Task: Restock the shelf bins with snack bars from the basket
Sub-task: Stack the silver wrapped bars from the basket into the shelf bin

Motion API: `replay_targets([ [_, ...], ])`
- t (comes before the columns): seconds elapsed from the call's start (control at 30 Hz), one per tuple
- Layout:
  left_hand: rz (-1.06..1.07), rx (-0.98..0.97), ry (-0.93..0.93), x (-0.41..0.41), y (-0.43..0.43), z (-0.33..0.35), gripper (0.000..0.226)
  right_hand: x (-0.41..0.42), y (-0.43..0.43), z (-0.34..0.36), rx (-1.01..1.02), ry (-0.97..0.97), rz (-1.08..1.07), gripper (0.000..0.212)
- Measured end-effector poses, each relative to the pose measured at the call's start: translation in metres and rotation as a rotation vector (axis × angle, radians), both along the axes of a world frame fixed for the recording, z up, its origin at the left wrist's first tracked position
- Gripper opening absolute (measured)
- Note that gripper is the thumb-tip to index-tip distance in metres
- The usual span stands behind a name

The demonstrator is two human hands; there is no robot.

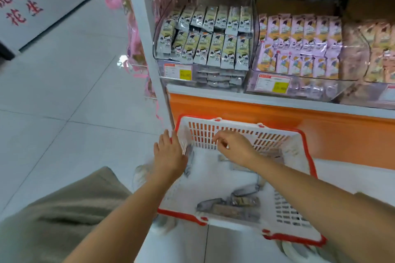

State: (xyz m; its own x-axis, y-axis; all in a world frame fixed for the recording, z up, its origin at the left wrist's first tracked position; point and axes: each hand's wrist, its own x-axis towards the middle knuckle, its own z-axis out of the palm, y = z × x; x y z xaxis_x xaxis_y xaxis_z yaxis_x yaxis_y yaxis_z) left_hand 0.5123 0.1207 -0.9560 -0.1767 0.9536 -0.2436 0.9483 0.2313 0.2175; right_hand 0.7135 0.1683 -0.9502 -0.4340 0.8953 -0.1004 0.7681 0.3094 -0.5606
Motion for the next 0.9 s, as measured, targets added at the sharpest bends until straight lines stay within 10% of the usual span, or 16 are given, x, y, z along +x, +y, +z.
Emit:
replay_targets([
  [0.23, 0.065, 0.06, -0.058, 0.006, -0.034, -0.048, 0.077, 0.012, -0.047, -0.093, -0.738, -0.523, 0.317, 0.024],
  [0.9, 0.063, 0.045, -0.031, 0.003, -0.04, -0.063, 0.074, 0.022, -0.08, -0.148, -0.821, -0.643, 0.212, 0.042],
])
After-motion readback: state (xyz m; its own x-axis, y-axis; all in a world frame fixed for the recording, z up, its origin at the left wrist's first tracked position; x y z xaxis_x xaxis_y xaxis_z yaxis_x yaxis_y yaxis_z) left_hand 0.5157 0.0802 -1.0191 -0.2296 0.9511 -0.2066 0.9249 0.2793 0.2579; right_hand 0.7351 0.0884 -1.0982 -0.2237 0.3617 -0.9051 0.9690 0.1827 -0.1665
